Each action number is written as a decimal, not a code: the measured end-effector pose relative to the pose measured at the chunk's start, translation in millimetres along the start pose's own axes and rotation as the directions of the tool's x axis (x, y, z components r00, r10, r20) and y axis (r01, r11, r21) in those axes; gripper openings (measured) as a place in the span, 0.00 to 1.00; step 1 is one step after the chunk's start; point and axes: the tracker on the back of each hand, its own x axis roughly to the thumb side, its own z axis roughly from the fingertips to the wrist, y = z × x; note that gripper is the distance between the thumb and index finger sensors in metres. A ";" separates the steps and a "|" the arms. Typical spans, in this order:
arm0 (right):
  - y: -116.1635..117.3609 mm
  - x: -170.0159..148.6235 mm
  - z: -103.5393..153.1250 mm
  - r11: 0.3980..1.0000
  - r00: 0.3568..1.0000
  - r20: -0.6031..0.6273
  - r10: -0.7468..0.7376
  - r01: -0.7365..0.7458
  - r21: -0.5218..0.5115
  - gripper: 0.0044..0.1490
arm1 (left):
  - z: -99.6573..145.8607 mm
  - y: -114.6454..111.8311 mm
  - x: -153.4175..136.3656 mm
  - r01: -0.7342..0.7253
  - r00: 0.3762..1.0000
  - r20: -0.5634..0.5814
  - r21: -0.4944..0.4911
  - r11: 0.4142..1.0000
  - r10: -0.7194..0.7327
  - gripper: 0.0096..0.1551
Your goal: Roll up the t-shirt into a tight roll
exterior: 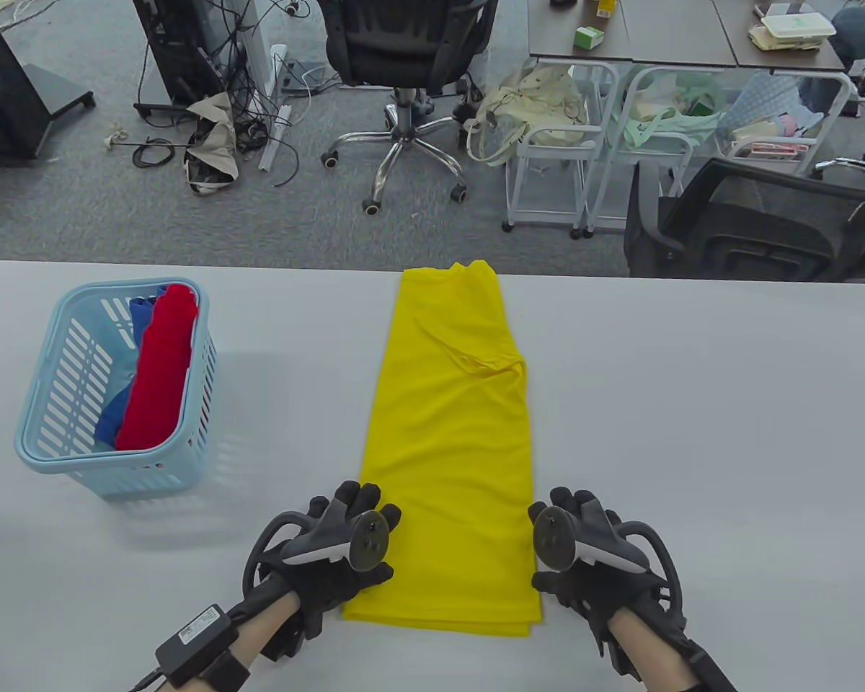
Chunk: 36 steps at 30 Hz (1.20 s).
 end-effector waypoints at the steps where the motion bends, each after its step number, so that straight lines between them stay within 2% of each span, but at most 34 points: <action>1: 2.8 4.7 -2.3 1.000 0.999 0.041 -0.018 0.018 0.014 0.56 | 2.7 1.8 0.2 -0.008 1.000 0.012 0.014 1.000 0.007 0.47; 3: 10.1 12.3 -8.8 0.998 0.997 0.076 -0.004 -0.001 0.061 0.56 | 3.6 0.8 2.2 -0.005 1.000 0.029 0.002 1.000 0.005 0.47; 6: 18.6 11.0 -16.2 0.991 0.999 0.046 0.024 -0.030 0.129 0.58 | -2.0 -10.1 7.1 0.053 0.998 0.022 -0.078 0.996 -0.051 0.48; 8: 14.9 2.5 -17.7 0.992 0.998 0.047 -0.042 0.037 0.118 0.60 | -2.3 -10.4 10.0 0.127 0.992 0.014 -0.051 0.991 -0.126 0.49; 12: 12.6 -3.8 -15.0 0.995 0.999 0.025 -0.045 0.042 0.095 0.62 | -1.5 -8.6 13.2 0.098 0.995 0.026 -0.043 0.994 -0.097 0.49; 15: 10.3 4.7 -7.2 0.998 0.998 0.066 -0.009 0.005 0.059 0.62 | 7.8 -1.2 15.7 0.095 0.994 0.046 0.038 0.995 -0.097 0.50; 17: 5.0 14.6 -0.5 1.000 0.993 0.116 0.027 -0.028 0.004 0.59 | 17.1 7.4 19.3 0.062 0.992 0.102 0.100 0.993 -0.073 0.52; 18: 1.0 20.9 4.3 0.997 0.987 0.147 0.059 -0.053 -0.048 0.54 | 22.2 11.6 23.0 0.049 0.991 0.117 0.138 0.989 -0.066 0.51; 20: -4.1 32.1 13.3 0.983 0.973 0.189 0.132 -0.105 -0.150 0.46 | 29.2 14.9 30.8 0.106 0.982 0.139 0.181 0.978 -0.132 0.51; 23: 0.0 41.6 15.7 0.979 0.960 0.216 0.179 -0.152 -0.138 0.41 | 29.7 8.7 38.4 0.182 0.969 0.130 0.211 0.960 -0.212 0.47; 26: 6.4 41.7 11.7 0.975 0.957 0.197 0.213 -0.197 -0.101 0.44 | 29.3 7.8 40.5 0.228 0.959 0.118 0.215 0.950 -0.257 0.47; 30: 7.9 45.1 10.3 0.966 0.949 0.184 0.255 -0.239 -0.103 0.47 | 31.7 8.4 45.5 0.289 0.943 0.109 0.192 0.938 -0.313 0.52; 32: 8.0 48.4 9.9 0.957 0.943 0.173 0.285 -0.270 -0.106 0.47 | 32.4 8.3 49.2 0.315 0.936 0.097 0.190 0.930 -0.337 0.52; 34: 7.5 49.1 9.3 0.958 0.944 0.170 0.282 -0.267 -0.106 0.44 | 32.7 9.3 50.3 0.322 0.935 0.094 0.189 0.928 -0.343 0.50; 36: 6.9 48.5 8.4 0.961 0.949 0.164 0.270 -0.254 -0.112 0.35 | 31.8 10.7 49.0 0.302 0.942 0.091 0.197 0.933 -0.324 0.47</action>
